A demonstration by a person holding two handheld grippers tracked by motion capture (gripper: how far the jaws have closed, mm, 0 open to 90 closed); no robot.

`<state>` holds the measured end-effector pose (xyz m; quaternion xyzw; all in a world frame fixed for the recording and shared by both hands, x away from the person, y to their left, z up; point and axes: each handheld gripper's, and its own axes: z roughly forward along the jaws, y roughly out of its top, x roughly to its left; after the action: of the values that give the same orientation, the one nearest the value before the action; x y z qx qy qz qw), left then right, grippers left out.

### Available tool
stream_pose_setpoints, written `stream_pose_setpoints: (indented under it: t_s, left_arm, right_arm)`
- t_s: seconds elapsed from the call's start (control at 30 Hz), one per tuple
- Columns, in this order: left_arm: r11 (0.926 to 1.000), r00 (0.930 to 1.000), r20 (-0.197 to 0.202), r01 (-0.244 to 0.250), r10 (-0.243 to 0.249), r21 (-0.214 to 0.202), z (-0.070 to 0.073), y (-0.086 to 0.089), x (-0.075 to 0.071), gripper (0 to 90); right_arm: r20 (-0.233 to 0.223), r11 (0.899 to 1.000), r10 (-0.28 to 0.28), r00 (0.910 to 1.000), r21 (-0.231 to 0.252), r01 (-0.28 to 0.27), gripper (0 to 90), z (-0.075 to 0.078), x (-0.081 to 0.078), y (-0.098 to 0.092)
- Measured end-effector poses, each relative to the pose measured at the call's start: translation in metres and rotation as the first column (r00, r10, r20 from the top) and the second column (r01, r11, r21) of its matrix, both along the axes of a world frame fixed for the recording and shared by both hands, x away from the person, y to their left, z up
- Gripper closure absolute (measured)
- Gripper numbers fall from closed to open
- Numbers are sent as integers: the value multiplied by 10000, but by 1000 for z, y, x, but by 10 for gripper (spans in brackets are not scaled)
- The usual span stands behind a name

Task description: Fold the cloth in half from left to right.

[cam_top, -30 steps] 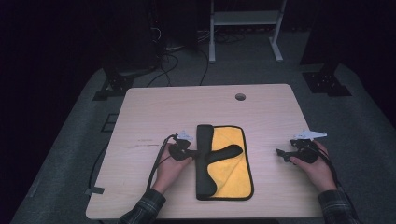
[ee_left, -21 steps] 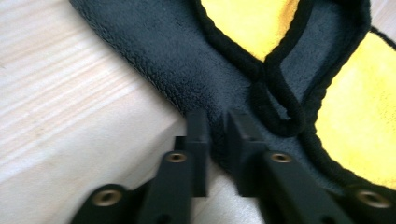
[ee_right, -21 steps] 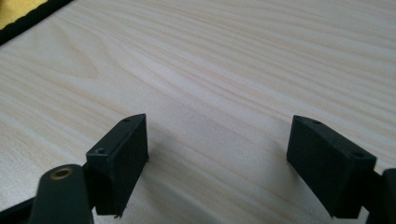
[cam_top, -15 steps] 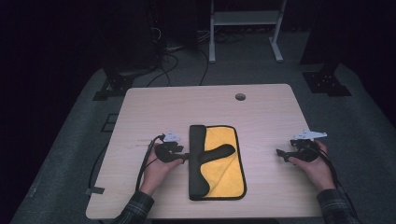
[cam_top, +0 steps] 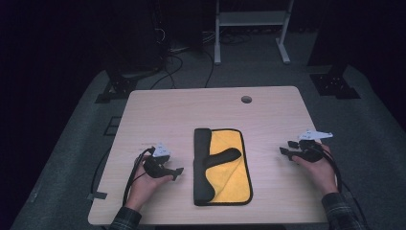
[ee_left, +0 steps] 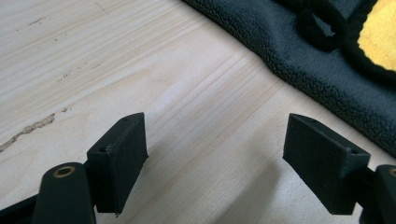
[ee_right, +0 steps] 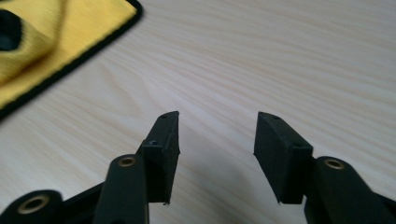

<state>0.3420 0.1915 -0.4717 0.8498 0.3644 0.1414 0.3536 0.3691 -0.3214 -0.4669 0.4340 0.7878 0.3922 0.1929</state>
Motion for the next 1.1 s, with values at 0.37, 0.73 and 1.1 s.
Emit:
stream_pose_setpoints:
  t_s: [0.37,0.73,1.1]
  left_arm:
    - [9991,9983,410,416,-421,119,-9,2,1,109]
    - [9991,9987,324,375,-381,176,-12,0,3,0]
    - [9990,9986,320,410,-416,177,-12,0,3,0]
  right_arm:
    - [173,9921,1144,9933,492,-1151,572,19,3,42]
    - [59,9706,2262,9741,831,-2259,582,28,5,82]
    - [131,9525,2914,9565,889,-2914,586,34,17,125]
